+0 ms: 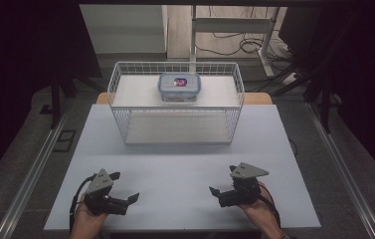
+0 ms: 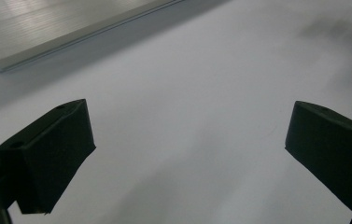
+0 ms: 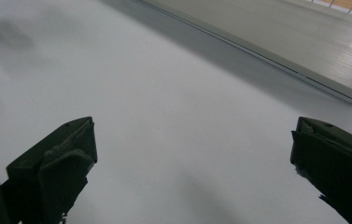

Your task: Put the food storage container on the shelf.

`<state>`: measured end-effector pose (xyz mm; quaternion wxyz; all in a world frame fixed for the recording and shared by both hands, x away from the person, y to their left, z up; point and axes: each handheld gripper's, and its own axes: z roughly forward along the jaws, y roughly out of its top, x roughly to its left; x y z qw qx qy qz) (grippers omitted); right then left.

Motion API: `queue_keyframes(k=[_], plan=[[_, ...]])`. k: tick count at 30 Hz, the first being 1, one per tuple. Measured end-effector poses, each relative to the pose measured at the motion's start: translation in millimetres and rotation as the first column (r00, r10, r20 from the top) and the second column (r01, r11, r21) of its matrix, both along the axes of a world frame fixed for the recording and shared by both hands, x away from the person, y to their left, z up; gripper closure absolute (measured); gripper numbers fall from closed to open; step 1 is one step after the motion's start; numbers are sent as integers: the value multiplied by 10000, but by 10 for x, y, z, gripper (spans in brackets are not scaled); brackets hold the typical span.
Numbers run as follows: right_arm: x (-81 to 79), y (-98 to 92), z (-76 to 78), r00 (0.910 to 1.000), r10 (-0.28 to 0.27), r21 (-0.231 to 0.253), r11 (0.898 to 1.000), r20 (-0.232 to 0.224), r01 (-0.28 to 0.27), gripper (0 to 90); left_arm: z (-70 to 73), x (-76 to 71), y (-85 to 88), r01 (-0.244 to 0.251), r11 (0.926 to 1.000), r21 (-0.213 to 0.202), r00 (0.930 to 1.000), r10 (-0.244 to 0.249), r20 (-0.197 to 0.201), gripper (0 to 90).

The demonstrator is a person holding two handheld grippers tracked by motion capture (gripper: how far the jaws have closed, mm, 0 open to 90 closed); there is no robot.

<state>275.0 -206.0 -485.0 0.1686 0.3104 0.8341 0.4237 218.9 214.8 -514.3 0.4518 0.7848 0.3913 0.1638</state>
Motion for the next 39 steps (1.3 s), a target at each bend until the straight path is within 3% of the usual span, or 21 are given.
queue_keyframes(k=[24,39], plan=[[-57,-289,-53,9972,-751,-436,9962,-39,749,1,-110,-133,305,-823,9959,380,9958,837,-368,6],[-104,-562,-34,9895,-1441,-369,9888,101,1443,0,-143,-254,598,-1629,9858,401,9854,1646,-438,7]])
